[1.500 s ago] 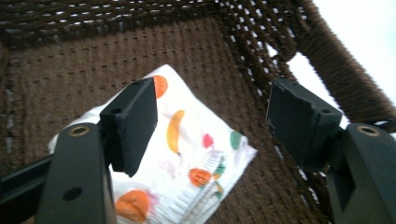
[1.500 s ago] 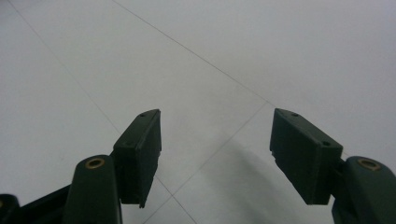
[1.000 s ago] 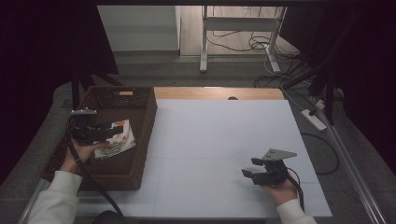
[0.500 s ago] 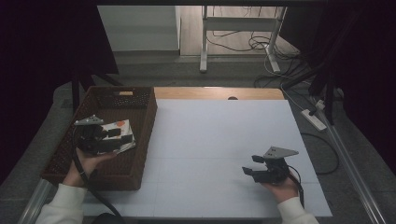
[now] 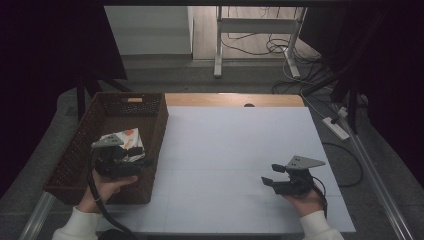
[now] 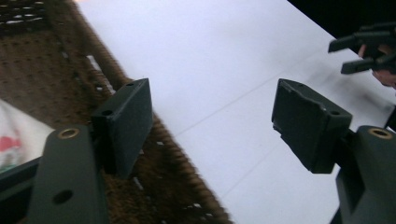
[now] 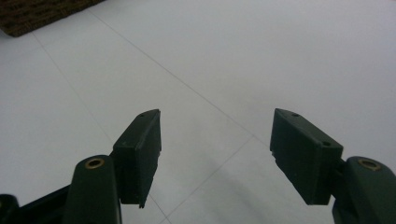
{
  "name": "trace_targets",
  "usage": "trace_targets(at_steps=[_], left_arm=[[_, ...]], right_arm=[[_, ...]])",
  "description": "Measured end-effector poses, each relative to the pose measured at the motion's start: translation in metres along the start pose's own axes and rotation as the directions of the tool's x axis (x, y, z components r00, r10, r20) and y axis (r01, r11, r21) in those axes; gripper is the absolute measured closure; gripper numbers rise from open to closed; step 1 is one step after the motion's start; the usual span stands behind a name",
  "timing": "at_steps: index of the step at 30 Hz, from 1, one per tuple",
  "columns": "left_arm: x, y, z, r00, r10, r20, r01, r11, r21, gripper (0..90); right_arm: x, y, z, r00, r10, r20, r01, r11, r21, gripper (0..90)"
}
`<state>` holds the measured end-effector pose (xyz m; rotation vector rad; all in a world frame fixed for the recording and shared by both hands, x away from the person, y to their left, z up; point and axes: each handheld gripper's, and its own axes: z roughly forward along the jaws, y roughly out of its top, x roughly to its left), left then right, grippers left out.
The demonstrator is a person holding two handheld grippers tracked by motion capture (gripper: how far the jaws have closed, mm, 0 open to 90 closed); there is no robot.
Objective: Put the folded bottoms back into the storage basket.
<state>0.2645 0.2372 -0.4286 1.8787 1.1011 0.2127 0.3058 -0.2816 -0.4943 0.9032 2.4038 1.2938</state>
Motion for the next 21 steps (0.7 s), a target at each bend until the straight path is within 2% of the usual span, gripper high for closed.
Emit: trace_targets(at_steps=[9, 15, 21], left_arm=[[-0.015, -0.010, 0.007, 0.9999, 0.010, 0.011, -0.010, 0.9999, 0.010, 26.0], [-0.018, -0.014, 0.010, 0.9999, 0.012, 0.003, -0.012, 0.9999, 0.008, 24.8], [-0.020, -0.014, 0.009, 0.9998, 0.019, 0.007, -0.019, 0.9998, 0.010, 24.8]], right_arm=[[-0.004, 0.007, -0.016, 0.9999, 0.002, 0.012, -0.001, 0.999, -0.051, 33.7], [-0.007, 0.008, -0.022, 0.9999, -0.009, 0.008, 0.009, 0.997, -0.070, 33.5], [-0.007, 0.009, -0.022, 0.9998, -0.021, 0.002, 0.021, 0.997, -0.067, 33.4]])
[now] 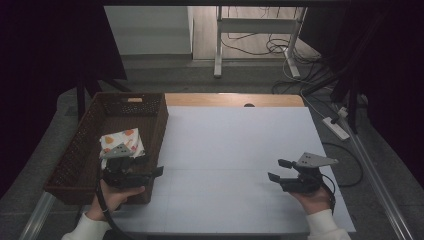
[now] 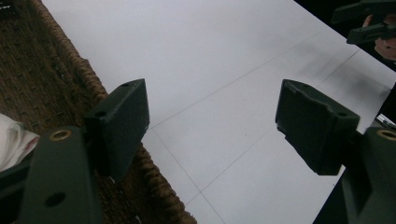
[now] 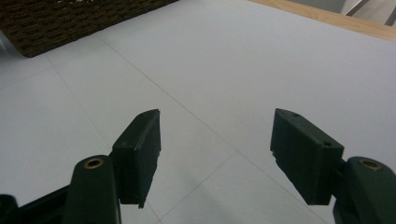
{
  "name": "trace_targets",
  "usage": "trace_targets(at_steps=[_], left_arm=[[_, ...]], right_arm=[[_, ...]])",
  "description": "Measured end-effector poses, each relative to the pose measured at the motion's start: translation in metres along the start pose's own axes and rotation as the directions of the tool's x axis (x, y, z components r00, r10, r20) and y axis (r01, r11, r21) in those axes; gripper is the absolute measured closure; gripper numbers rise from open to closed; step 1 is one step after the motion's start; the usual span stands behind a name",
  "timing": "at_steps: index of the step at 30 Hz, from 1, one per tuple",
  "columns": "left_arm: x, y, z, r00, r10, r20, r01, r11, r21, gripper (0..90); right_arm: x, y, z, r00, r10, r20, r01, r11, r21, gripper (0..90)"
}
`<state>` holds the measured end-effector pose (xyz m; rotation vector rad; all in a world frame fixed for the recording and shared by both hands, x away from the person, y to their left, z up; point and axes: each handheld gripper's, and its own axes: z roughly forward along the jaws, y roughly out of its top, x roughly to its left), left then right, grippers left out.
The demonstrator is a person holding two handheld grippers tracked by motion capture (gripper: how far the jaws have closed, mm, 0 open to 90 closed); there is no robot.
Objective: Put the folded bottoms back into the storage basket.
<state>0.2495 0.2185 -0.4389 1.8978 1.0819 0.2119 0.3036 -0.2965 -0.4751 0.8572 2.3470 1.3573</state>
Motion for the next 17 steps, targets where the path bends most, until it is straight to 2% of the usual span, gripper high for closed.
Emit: trace_targets(at_steps=[17], left_arm=[[-0.0006, 0.0007, -0.0018, 1.0000, 0.003, -0.001, -0.003, 1.0000, -0.008, 24.6]], right_arm=[[0.0011, 0.0002, -0.0001, 0.9999, -0.008, -0.006, 0.008, 1.000, 0.001, 33.4]])
